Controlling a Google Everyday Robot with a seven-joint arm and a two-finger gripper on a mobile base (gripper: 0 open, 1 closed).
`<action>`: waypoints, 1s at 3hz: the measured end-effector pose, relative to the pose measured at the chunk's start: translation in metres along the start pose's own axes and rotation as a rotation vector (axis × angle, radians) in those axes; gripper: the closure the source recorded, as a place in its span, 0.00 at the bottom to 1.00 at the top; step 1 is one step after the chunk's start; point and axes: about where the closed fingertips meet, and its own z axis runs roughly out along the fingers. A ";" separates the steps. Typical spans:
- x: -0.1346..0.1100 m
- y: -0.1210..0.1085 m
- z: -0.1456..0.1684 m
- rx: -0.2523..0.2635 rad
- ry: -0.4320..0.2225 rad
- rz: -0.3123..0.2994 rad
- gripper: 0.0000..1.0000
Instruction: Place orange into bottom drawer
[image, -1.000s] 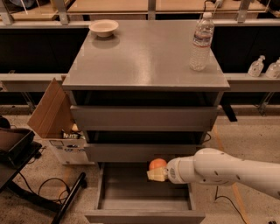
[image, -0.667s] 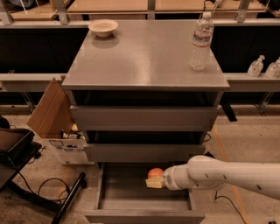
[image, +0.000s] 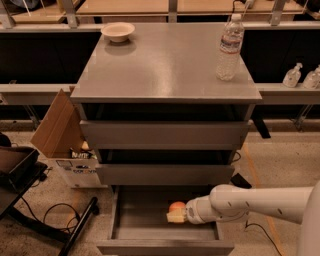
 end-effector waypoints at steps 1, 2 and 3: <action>-0.003 -0.004 0.009 -0.016 0.006 0.014 1.00; -0.006 -0.014 0.041 -0.058 0.047 0.023 1.00; -0.006 -0.037 0.091 -0.143 0.065 0.076 1.00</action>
Offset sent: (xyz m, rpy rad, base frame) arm 0.0908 0.0323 -0.0995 0.1290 0.1167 0.0147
